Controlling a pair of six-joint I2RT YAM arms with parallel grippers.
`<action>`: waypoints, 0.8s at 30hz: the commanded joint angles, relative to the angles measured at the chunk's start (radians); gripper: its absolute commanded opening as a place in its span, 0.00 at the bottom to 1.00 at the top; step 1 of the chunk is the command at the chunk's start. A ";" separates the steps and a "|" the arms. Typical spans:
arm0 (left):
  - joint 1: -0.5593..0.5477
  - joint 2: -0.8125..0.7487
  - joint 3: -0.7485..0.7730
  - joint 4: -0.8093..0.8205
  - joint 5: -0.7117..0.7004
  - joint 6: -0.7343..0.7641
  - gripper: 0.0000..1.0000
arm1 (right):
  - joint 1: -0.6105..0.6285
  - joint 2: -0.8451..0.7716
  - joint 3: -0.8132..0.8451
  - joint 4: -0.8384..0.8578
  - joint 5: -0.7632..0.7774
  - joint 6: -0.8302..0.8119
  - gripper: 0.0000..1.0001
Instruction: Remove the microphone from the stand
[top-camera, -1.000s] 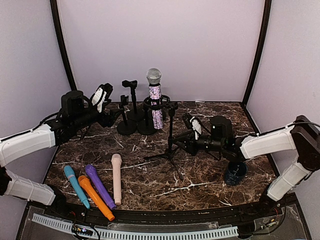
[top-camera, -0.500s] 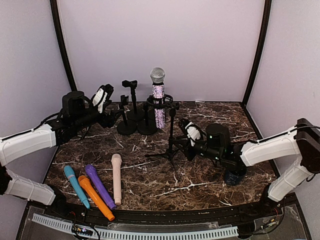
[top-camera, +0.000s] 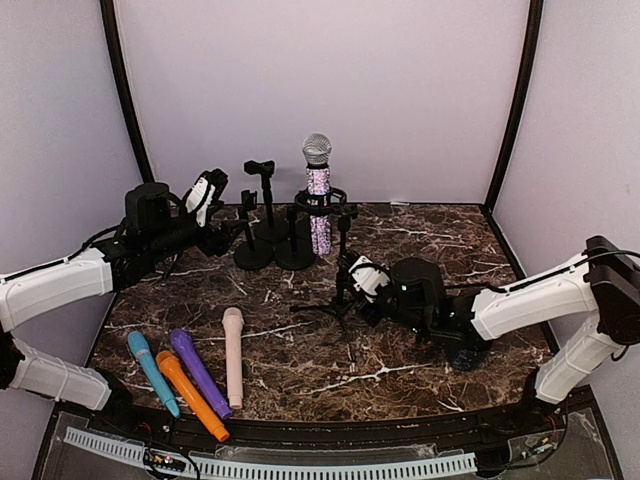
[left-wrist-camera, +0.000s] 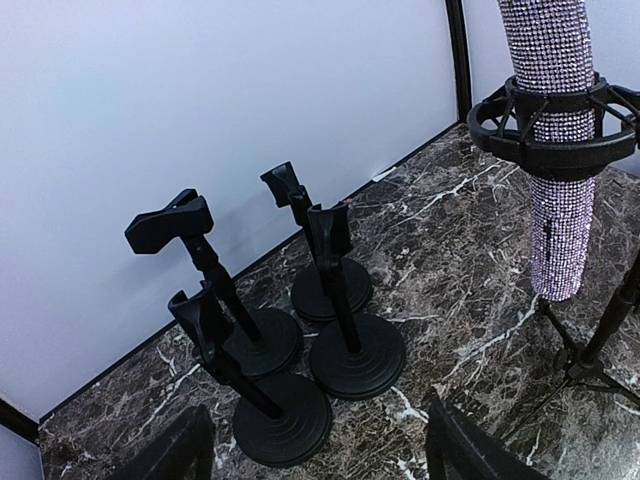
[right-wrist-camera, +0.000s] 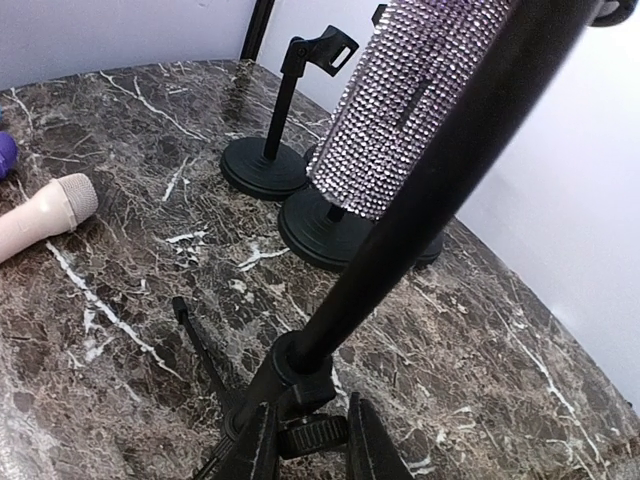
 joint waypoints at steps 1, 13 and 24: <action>-0.008 -0.001 -0.014 0.009 0.002 0.015 0.75 | 0.029 0.054 0.018 -0.120 0.144 -0.088 0.08; -0.008 -0.002 -0.014 0.009 0.001 0.017 0.75 | 0.041 -0.020 0.022 -0.127 0.119 -0.016 0.42; -0.009 -0.002 -0.013 0.009 0.005 0.016 0.75 | -0.023 -0.165 -0.052 -0.124 -0.094 0.222 0.71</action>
